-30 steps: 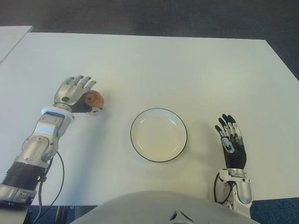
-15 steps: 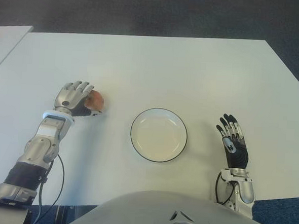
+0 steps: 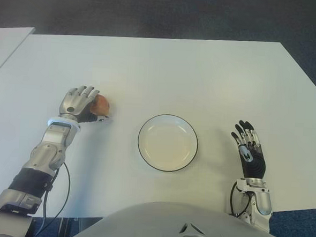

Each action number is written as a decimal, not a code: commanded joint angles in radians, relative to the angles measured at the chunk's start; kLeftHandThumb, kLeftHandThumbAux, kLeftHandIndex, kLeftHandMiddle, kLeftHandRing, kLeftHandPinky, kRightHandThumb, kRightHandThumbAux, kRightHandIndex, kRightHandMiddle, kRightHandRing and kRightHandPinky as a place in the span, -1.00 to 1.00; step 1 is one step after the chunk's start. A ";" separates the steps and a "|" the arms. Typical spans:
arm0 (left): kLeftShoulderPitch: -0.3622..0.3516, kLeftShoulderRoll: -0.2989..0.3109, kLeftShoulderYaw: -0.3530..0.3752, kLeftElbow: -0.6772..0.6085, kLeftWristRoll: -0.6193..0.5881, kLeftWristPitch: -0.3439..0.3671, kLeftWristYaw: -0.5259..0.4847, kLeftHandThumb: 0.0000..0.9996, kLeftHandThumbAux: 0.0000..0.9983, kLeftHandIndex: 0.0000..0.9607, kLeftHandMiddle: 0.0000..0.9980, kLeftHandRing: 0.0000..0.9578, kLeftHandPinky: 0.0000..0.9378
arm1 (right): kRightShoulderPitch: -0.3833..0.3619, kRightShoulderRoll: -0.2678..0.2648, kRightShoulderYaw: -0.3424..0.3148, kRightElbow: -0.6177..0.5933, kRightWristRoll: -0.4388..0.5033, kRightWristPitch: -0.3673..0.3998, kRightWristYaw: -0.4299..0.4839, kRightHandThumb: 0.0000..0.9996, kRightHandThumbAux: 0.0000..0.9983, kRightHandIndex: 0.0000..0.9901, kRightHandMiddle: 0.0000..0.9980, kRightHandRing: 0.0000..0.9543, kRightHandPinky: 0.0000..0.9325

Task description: Put the apples into the plate.

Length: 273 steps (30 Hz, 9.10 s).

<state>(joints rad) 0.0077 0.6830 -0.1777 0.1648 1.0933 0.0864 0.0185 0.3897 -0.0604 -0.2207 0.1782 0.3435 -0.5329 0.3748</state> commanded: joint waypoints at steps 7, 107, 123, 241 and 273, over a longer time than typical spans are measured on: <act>-0.020 -0.014 -0.051 0.125 -0.045 0.006 0.049 -0.49 -0.34 -0.95 -1.00 -1.00 -0.94 | 0.033 0.000 -0.009 0.079 0.008 0.074 -0.008 -0.64 0.06 -1.00 -0.89 -0.95 -1.00; -0.146 -0.124 -0.216 0.535 -0.399 -0.038 0.308 0.51 0.39 -0.09 0.44 0.64 0.65 | -0.076 -0.065 -0.133 0.209 0.103 0.086 0.157 -0.72 -0.03 -0.97 -0.74 -0.87 -1.00; -0.114 -0.134 -0.192 0.458 -0.414 0.031 0.267 0.43 0.41 -0.08 0.55 0.56 0.58 | -0.078 -0.057 -0.138 0.217 0.106 0.074 0.172 -0.71 -0.01 -0.96 -0.74 -0.85 -1.00; -0.071 -0.392 -0.296 -0.676 0.102 -0.005 -0.276 0.49 0.39 -0.08 0.70 0.76 0.76 | -0.002 -0.058 -0.044 0.154 0.032 0.091 0.076 -0.77 -0.05 -0.98 -0.78 -0.91 -1.00; -0.085 -0.470 -0.358 -0.640 0.110 -0.025 -0.465 0.49 0.39 -0.07 0.63 0.67 0.67 | 0.068 -0.037 -0.018 0.027 0.036 0.112 0.031 -0.73 -0.01 -0.95 -0.74 -0.85 -1.00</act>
<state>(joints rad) -0.0896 0.2093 -0.5367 -0.4993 1.1912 0.0633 -0.4776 0.4186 -0.1279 -0.2562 0.1670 0.3870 -0.4713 0.4131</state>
